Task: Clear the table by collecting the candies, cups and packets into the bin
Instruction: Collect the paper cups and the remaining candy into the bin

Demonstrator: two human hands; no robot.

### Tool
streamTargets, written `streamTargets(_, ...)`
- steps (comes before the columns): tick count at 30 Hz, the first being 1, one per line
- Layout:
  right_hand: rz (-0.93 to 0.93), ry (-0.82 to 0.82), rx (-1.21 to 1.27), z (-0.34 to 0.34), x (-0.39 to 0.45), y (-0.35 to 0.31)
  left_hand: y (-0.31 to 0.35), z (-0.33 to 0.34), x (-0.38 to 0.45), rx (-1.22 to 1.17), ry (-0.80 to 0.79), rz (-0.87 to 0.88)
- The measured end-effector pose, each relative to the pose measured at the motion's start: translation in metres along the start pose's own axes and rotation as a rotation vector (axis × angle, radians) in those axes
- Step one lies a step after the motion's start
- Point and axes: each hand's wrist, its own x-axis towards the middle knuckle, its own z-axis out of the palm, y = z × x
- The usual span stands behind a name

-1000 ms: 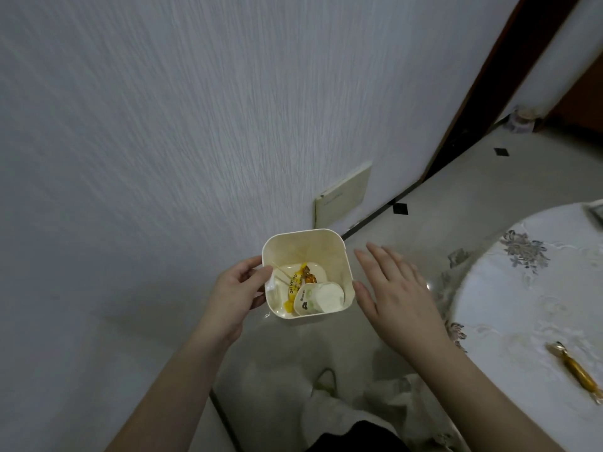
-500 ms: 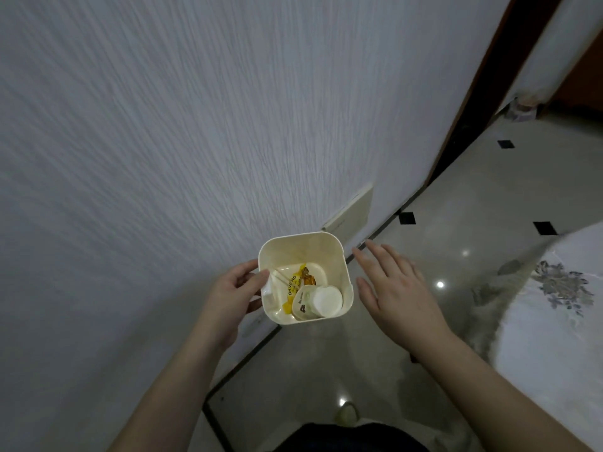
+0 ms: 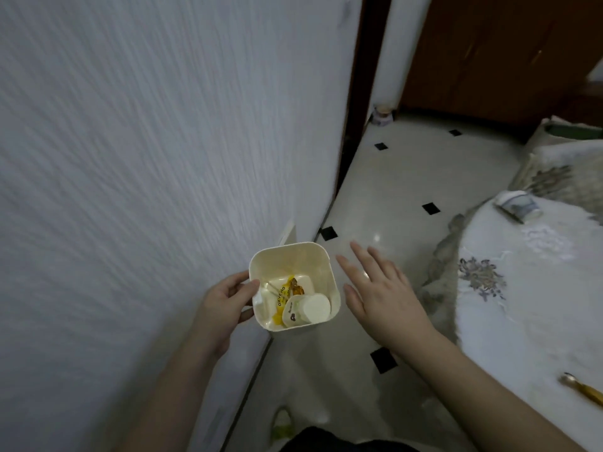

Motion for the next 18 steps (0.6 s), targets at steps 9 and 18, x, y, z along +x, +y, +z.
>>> streamTargets(9, 0.385, 0.085, 0.011, -0.003, 0.0, 0.026, 0.037, 0.061, 0.093, 0.156, -0.364, -0.012)
streamTargets(18, 0.751, 0.109, -0.015, -0.007, -0.056, 0.089, 0.057, 0.175, 0.119, 0.278, -0.635, -0.009)
